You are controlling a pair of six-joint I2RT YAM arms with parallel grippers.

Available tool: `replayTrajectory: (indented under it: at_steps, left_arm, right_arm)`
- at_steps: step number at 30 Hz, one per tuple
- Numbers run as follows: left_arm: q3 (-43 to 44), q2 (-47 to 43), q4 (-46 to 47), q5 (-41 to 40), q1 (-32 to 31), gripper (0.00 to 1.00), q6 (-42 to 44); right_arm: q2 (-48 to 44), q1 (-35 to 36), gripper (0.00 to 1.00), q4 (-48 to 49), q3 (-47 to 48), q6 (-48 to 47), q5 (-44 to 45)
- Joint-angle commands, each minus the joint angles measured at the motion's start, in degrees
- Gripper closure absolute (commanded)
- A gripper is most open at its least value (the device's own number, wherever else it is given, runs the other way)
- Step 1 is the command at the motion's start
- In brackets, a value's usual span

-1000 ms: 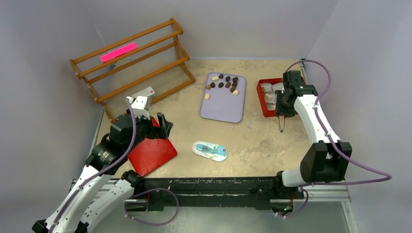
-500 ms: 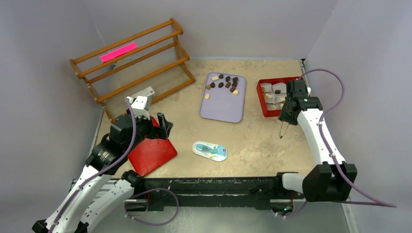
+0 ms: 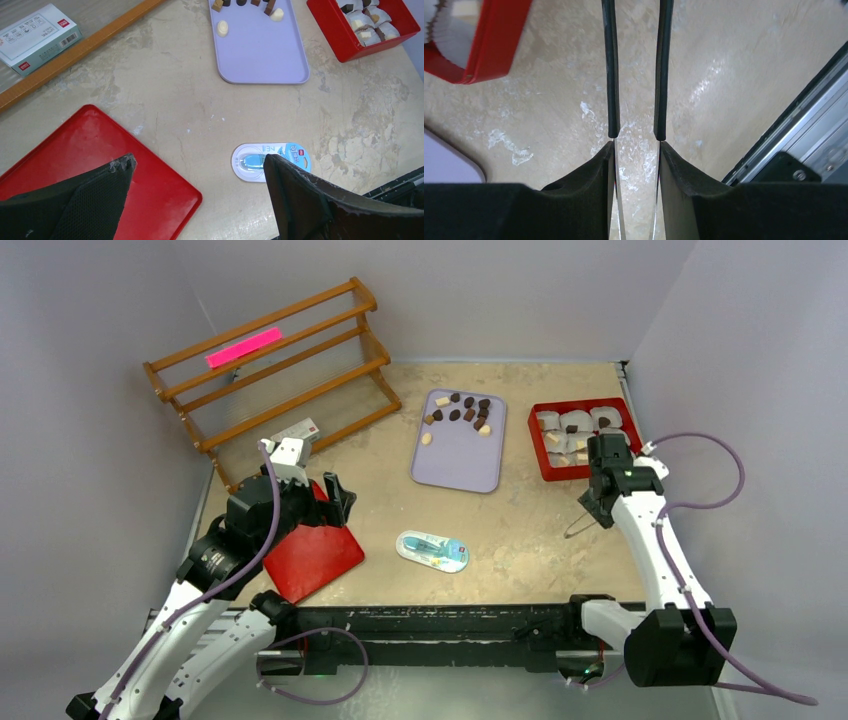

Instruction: Pack the chocolate

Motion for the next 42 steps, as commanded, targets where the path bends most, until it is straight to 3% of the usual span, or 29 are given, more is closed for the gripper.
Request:
replayTrajectory:
  at_steps: [1, 12, 19, 23, 29, 31, 33, 39, 42]
  left_arm:
    - [0.97, -0.04, 0.83, -0.11, -0.30, 0.00, 0.32]
    - [0.81, 0.43, 0.83, -0.66, -0.30, 0.00, 0.23]
    - [0.72, 3.24, 0.27, -2.37, -0.35, 0.00, -0.01]
    - [0.74, 4.39, 0.13, -2.95, -0.31, 0.00, -0.12]
    - [0.67, 6.05, -0.21, -4.94, -0.35, 0.00, -0.71]
    - [0.80, 7.52, 0.05, -5.58, -0.26, 0.00, -0.89]
    - [1.64, 10.69, -0.13, -7.21, -0.25, 0.00, -1.78]
    - [6.57, 22.31, -5.67, -16.90, -0.11, 0.00, -7.75]
    - [8.05, 27.29, -5.82, -16.97, 0.15, 0.00, -10.71]
  right_arm:
    - [-0.20, -0.16, 0.63, -2.08, -4.17, 14.65, -0.38]
    - [6.29, -0.21, 0.51, 7.23, -11.48, 21.41, -4.88]
    - [11.92, -0.21, 0.40, 9.67, -12.57, 23.30, -5.16]
    - [13.04, -0.19, 0.39, 8.35, -11.12, 22.47, -4.90]
    - [11.20, -0.21, 0.36, 6.06, -7.63, 16.70, -4.56]
    - [10.64, -0.21, 0.31, 6.77, -6.59, 12.97, -4.61]
    - [10.76, -0.21, 0.24, 7.96, -5.45, 9.23, -7.57]
    - [10.72, 0.17, 0.20, 10.10, -1.32, -1.56, -14.90]
    - [9.56, 1.14, 0.19, 11.93, 0.06, -5.66, -18.41]
